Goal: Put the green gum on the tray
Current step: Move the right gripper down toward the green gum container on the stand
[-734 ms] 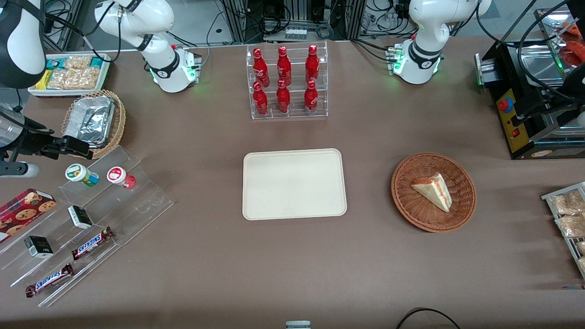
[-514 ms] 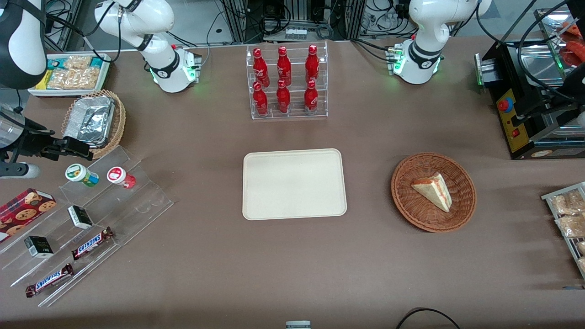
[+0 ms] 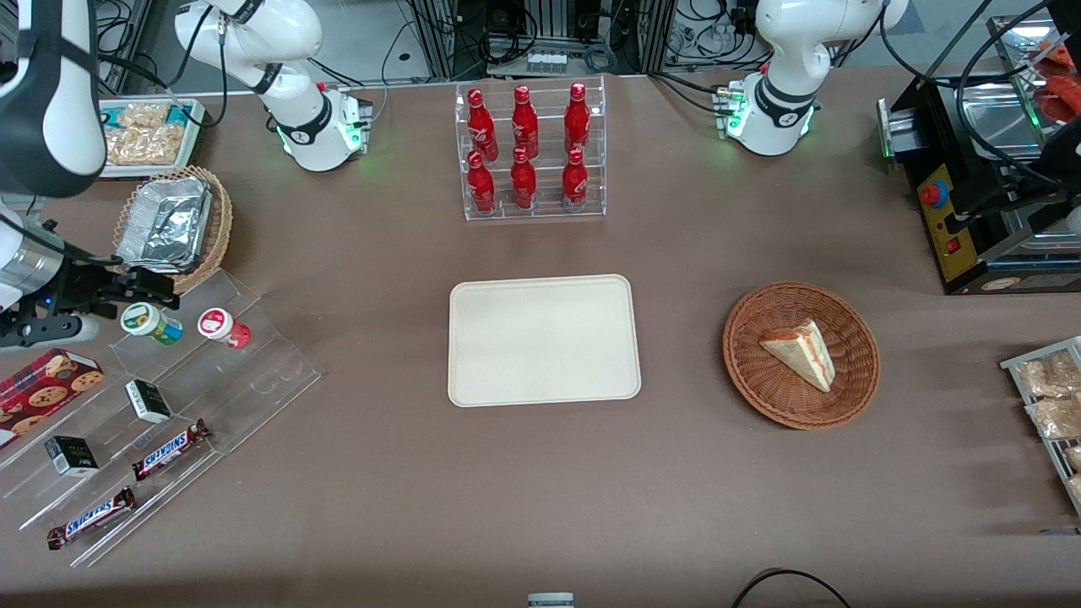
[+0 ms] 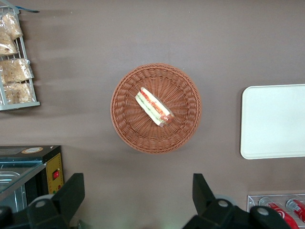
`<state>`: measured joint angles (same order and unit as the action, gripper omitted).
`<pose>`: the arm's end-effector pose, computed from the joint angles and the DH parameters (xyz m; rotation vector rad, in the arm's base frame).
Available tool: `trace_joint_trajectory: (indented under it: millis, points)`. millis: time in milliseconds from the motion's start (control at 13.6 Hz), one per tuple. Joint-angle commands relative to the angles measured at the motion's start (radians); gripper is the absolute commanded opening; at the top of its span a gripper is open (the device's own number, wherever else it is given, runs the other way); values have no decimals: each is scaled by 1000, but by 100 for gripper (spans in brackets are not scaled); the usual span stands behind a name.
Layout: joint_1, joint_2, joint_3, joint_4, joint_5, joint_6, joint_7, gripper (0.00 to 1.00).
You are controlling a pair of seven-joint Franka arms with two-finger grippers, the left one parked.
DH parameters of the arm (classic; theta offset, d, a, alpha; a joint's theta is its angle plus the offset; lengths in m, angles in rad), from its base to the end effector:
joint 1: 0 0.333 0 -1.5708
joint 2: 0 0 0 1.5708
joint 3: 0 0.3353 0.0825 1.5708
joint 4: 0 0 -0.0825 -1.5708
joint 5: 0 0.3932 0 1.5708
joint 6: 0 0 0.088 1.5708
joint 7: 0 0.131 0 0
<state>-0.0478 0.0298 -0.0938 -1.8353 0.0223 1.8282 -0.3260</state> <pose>0.5704 -0.0785 0.4965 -3.1022 -0.2773 0.0490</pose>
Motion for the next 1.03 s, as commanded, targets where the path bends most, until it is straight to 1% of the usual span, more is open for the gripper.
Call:
trace_joint_trajectory:
  millis: [0, 147, 220, 367, 514, 661, 954]
  points:
    - [-55, -37, -1, -116, -12, 121, -195, 100]
    - [-99, -47, -1, -174, -10, 207, -403, 100]
    - [-134, -45, 0, -198, 1, 229, -462, 100]
    - [-168, -47, 0, -255, 7, 278, -524, 100]
    - [-185, -48, -1, -297, 22, 331, -628, 100]
    - [-208, -45, 0, -332, 47, 367, -653, 100]
    - [-208, -48, 0, -358, 50, 378, -651, 99]
